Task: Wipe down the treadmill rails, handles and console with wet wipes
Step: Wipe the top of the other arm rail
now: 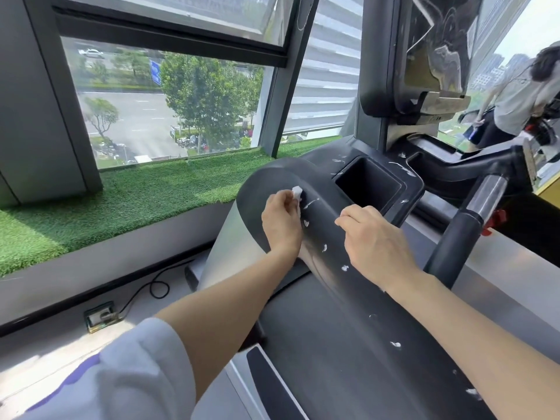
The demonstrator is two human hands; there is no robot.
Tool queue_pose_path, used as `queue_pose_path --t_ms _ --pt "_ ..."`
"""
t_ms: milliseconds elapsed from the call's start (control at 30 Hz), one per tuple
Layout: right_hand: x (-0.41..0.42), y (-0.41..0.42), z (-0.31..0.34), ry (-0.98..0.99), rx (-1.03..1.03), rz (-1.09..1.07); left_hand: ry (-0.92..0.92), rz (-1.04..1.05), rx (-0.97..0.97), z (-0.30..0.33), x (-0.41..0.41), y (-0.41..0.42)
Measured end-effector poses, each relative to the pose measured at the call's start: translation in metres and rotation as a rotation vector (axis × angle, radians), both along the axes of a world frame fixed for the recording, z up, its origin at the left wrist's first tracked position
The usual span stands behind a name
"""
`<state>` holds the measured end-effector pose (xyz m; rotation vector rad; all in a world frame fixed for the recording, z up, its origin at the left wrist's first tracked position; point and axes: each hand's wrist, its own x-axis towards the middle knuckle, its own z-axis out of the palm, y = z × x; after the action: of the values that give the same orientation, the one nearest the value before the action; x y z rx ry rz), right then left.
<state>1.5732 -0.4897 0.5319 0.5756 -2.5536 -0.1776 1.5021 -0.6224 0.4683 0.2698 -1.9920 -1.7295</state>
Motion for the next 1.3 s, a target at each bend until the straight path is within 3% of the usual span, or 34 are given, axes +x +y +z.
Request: queue_pose_path --t_ms 100,333,533,700,867,1067,1300 --pt "0.000 0.000 -0.001 0.003 -0.003 -0.011 0.063 -0.071 0.023 -0.006 0.028 0.008" --pt "0.000 -0.002 0.004 0.028 0.025 0.024 -0.023 -0.025 0.000 0.016 -0.022 -0.008" --pt "-0.003 0.000 0.002 0.032 0.044 0.018 0.074 -0.107 0.002 0.002 0.022 0.009" --pt "-0.001 -0.001 0.002 0.029 0.033 0.022 -0.050 -0.044 -0.008 0.022 -0.018 -0.006" --pt "-0.002 0.001 -0.002 0.032 0.008 0.006 0.036 -0.168 0.024 0.008 0.032 0.009" --pt "-0.003 0.002 0.000 0.003 -0.015 0.014 -0.015 -0.110 0.010 0.026 -0.008 -0.002" --pt "0.003 0.002 -0.001 0.013 -0.019 0.010 0.055 -0.170 -0.014 0.022 0.024 0.011"
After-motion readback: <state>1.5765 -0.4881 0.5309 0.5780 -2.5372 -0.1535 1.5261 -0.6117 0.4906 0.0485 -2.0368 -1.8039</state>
